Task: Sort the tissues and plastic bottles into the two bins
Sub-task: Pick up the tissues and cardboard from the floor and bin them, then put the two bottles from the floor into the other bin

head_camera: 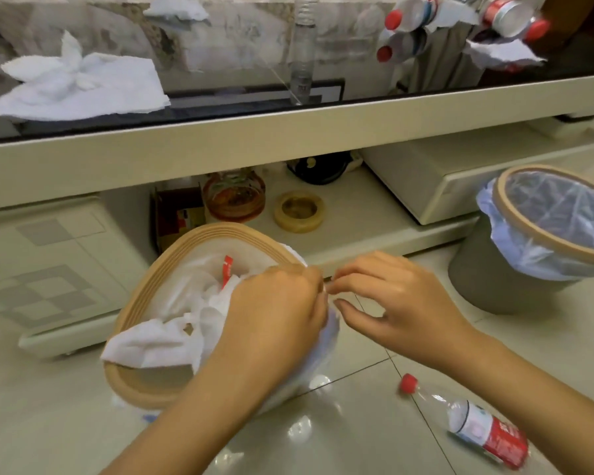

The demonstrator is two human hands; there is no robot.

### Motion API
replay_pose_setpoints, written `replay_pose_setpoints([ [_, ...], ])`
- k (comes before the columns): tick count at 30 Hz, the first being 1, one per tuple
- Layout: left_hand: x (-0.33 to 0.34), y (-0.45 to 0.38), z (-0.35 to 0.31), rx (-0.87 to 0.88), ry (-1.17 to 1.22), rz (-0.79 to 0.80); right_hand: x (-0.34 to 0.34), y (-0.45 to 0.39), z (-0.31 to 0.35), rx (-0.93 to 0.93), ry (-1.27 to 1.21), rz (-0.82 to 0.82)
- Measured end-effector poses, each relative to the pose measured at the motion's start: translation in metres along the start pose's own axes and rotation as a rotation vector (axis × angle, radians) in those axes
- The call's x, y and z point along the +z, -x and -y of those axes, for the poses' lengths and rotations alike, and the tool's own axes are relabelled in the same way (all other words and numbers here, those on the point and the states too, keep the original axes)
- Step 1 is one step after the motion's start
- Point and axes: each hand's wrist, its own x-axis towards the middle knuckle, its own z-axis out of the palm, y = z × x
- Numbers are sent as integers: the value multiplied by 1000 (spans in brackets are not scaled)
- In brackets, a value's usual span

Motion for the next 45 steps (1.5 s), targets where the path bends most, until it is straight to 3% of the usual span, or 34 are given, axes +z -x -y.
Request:
replay_pose_setpoints([
  [6,51,-4,-85,267,19,228,-6,72,-41,221,35,69],
  [11,111,-14,-125,362,22,362,-4,147,-67,431,106,252],
  [21,231,-22,-173,548,-6,605,9,276,-75,852,126,455],
  [29,279,-28,-183,497,-240,765,20,304,-74,1021,72,533],
  [34,271,-38,-180,485,-153,732,41,321,-82,1216,25,637],
  [38,235,-54,-177,423,73,635,60,322,-90,1273,-61,731],
  [41,210,-60,-176,335,318,531,76,322,-97,1322,-157,699],
  [45,197,-61,-180,230,608,408,90,321,-100,1341,-159,533],
])
